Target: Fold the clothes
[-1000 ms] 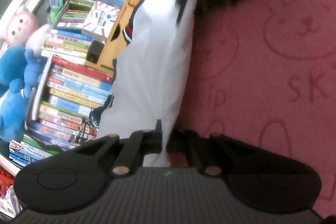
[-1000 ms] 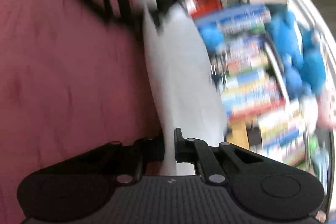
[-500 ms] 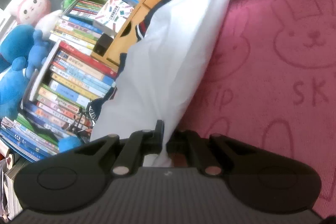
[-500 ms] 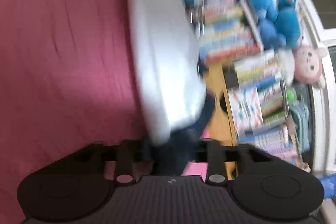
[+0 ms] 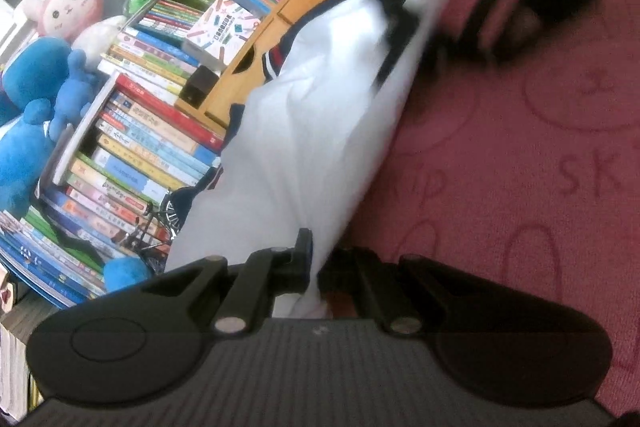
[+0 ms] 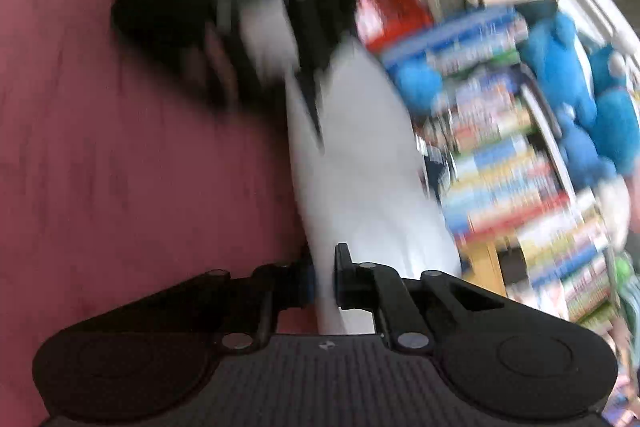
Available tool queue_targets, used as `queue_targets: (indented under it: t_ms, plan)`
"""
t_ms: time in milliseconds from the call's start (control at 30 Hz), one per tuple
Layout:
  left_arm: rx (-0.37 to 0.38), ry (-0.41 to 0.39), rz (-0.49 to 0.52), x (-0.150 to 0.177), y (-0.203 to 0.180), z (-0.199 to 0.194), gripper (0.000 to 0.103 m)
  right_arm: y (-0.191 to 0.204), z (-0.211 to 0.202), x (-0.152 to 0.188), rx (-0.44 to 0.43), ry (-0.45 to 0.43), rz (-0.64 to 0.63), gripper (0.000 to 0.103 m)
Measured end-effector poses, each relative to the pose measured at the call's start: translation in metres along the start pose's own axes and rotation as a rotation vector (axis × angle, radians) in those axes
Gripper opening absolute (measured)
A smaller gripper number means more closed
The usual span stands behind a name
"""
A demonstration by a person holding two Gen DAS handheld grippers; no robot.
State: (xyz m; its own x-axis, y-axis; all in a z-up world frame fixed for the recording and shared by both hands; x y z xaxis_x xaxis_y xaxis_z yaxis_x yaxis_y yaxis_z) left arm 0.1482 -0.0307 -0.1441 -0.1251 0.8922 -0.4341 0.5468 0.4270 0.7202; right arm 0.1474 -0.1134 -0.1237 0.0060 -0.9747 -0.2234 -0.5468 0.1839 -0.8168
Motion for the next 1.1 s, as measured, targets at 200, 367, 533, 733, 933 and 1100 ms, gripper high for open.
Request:
queue_targets:
  t_ms: [200,367,533,733,933,1100]
  plan:
    - [0.004,-0.012,0.006,-0.001,0.0,-0.001,0.0,-0.026,0.003,0.115,0.075,0.218,0.051,0.008]
    - [0.001,-0.008,-0.015,-0.001,0.001,-0.001,0.0,-0.025,-0.004,0.119,0.124,0.246,0.038,0.015]
    - [-0.001,-0.007,-0.013,-0.001,0.001,-0.001,0.0,-0.019,-0.032,0.086,0.132,0.133,0.083,0.053]
    - [-0.004,-0.006,-0.016,-0.002,0.002,-0.001,0.0,0.01,-0.037,-0.012,0.061,-0.074,0.093,0.057]
    - [-0.001,-0.001,0.034,0.003,0.004,-0.003,0.001,0.018,0.001,-0.057,-0.006,-0.044,0.11,0.008]
    - [-0.011,0.037,0.064,0.029,0.013,-0.012,0.001,0.018,-0.001,-0.053,-0.025,-0.055,0.123,0.008]
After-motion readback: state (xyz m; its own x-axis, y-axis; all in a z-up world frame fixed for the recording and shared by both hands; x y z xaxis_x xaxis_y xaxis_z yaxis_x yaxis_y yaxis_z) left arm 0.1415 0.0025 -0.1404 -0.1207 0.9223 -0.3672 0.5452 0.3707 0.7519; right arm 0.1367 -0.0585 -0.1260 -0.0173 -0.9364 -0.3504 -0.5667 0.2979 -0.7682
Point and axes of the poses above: each gripper's, at about its wrist camera, not at the fingertips, and z roughly the way its jaws point, y to its left, x to its underside, the point moved 10 cm from there along z, roughly the way its jaws point, and after that the axes turned 7 degrees about y, right-handed, at the moved point
